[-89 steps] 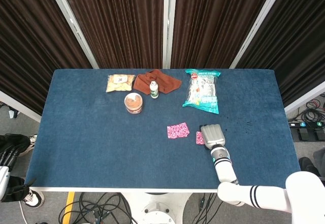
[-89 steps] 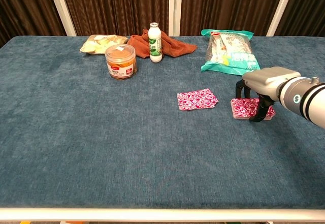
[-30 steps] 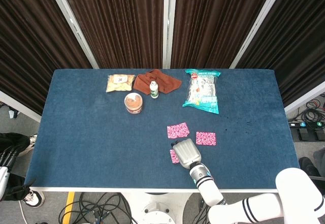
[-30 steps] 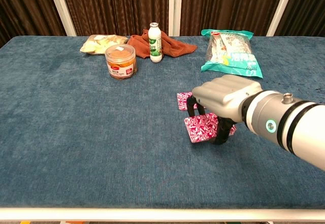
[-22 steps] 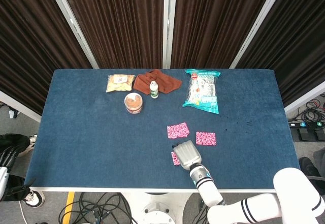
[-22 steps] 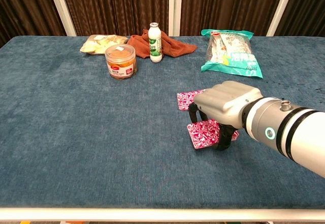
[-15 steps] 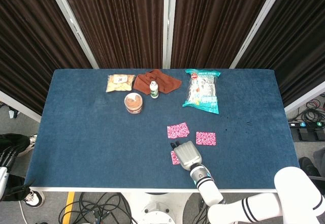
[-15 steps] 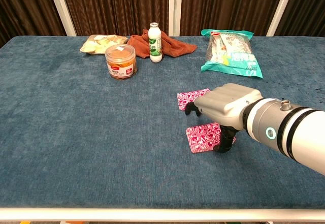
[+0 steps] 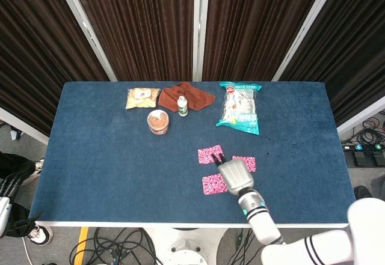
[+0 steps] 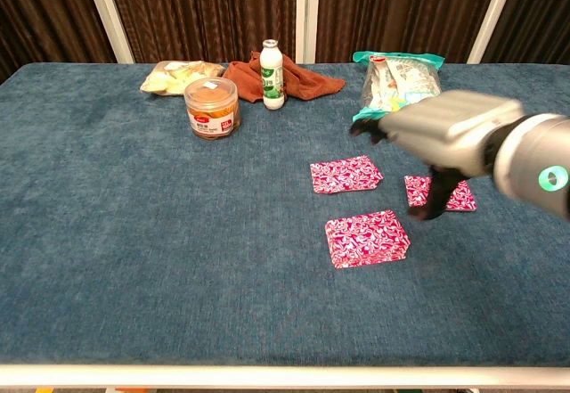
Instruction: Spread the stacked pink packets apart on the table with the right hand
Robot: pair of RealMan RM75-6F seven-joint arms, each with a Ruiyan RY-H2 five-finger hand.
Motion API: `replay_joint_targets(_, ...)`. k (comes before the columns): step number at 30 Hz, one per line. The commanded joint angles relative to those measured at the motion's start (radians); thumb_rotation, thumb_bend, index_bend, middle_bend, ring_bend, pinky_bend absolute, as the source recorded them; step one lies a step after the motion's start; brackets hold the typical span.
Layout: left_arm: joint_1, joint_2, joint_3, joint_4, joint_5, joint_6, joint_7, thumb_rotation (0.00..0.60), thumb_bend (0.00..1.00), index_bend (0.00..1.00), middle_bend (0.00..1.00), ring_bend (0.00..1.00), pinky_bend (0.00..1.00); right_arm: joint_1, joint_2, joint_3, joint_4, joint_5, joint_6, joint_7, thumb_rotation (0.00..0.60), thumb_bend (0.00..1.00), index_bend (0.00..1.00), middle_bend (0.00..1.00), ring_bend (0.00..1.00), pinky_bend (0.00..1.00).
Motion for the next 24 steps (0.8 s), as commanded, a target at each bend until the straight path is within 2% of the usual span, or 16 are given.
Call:
replay_joint_targets(1, -0.002, -0.002, 0.002, -0.002, 0.002, -0.003, 0.006, 0.600, 0.13, 0.11, 0.08, 0.00, 0.11, -0.057, 0.084, -0.054, -0.015, -0.077, 0.047, 0.049, 0.600, 0.15, 0.06, 0.15, 0.77, 0.83)
replay_joint_targets(8, -0.005, -0.005, 0.002, -0.007, 0.003, -0.008, 0.024, 0.600, 0.13, 0.11, 0.08, 0.00, 0.11, -0.194, 0.195, -0.223, 0.153, -0.360, 0.102, 0.192, 0.600, 0.17, 0.12, 0.22, 0.75, 0.83)
replay_joint_targets(11, -0.006, -0.005, 0.002, -0.010, 0.002, -0.010, 0.028, 0.600, 0.13, 0.11, 0.08, 0.00, 0.11, -0.270, 0.237, -0.276, 0.241, -0.479, 0.124, 0.339, 0.600, 0.16, 0.13, 0.22, 0.66, 0.80)
replay_joint_targets(14, -0.007, -0.005, 0.003, -0.014, 0.005, -0.011, 0.035, 0.600, 0.13, 0.11, 0.08, 0.00, 0.11, -0.351, 0.255, -0.320, 0.339, -0.600, 0.172, 0.476, 0.600, 0.14, 0.13, 0.22, 0.56, 0.73)
replay_joint_targets(17, -0.010, -0.003, 0.001, -0.024, 0.007, -0.010, 0.046, 0.600, 0.13, 0.11, 0.08, 0.00, 0.11, -0.435, 0.257, -0.344, 0.415, -0.687, 0.236, 0.583, 0.600, 0.11, 0.13, 0.17, 0.37, 0.51)
replay_joint_targets(21, -0.013, 0.003, -0.001, -0.042, 0.009, -0.008, 0.067, 0.600, 0.13, 0.11, 0.08, 0.00, 0.11, -0.556, 0.258, -0.357, 0.480, -0.763, 0.338, 0.698, 0.600, 0.08, 0.10, 0.14, 0.08, 0.15)
replay_joint_targets(24, -0.014, 0.007, -0.002, -0.057, 0.012, -0.004, 0.084, 0.600, 0.13, 0.11, 0.08, 0.00, 0.11, -0.636, 0.259, -0.358, 0.523, -0.793, 0.409, 0.741, 0.600, 0.10, 0.06, 0.10, 0.00, 0.00)
